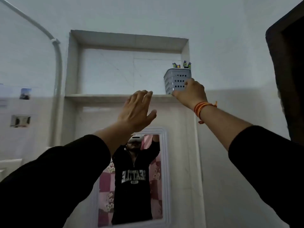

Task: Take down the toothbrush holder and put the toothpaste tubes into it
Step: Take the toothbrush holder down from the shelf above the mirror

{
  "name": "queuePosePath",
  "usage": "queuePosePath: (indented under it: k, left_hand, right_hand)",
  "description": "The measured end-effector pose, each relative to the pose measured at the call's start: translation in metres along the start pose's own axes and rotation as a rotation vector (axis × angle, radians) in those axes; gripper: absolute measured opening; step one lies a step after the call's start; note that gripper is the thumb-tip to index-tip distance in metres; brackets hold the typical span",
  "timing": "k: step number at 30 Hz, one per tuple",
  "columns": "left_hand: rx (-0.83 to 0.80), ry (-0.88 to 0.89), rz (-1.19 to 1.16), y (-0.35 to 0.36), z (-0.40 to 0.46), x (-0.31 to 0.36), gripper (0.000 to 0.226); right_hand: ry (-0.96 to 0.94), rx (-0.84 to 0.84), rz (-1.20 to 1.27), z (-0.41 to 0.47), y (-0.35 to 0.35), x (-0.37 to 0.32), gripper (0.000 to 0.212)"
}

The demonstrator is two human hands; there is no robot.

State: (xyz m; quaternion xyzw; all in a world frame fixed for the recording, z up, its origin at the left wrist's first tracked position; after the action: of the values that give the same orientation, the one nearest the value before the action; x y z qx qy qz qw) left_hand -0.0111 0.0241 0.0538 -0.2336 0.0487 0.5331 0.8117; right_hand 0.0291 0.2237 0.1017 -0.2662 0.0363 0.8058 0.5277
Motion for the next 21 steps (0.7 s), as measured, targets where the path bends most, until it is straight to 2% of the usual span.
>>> queuePosePath:
  k: [6,11,16,21]
  left_hand:
    - [-0.06,-0.052,0.035,0.074,0.066,-0.005,0.077]
    - [-0.099,-0.094,0.161,0.122,0.079,-0.031,0.084]
    - [0.018,-0.091,0.194,0.138,0.078,-0.037,0.089]
    - [0.007,-0.077,0.159,0.139,0.079,-0.041,0.091]
  right_hand:
    - [0.036,-0.028,-0.061,0.083,0.042,0.034,0.091]
    - [0.06,0.037,-0.141,0.123,0.075,0.04,0.103]
    - [0.105,0.1,-0.296,0.137,0.079,0.035,0.114]
    - [0.127,0.151,-0.2,0.139,0.088,0.033,0.129]
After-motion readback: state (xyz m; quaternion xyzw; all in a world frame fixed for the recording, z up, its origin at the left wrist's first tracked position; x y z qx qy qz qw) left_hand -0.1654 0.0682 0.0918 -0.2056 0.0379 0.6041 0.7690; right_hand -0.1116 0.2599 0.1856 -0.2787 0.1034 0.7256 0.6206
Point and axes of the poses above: each hand's wrist, its own z-axis towards the middle knuckle, its own y-axis out of the palm, x = y × z, the point moved 6 cm from there along z, towards the middle knuckle, and after that the axes turned 2 degrees about y, right-handed, at the moved point
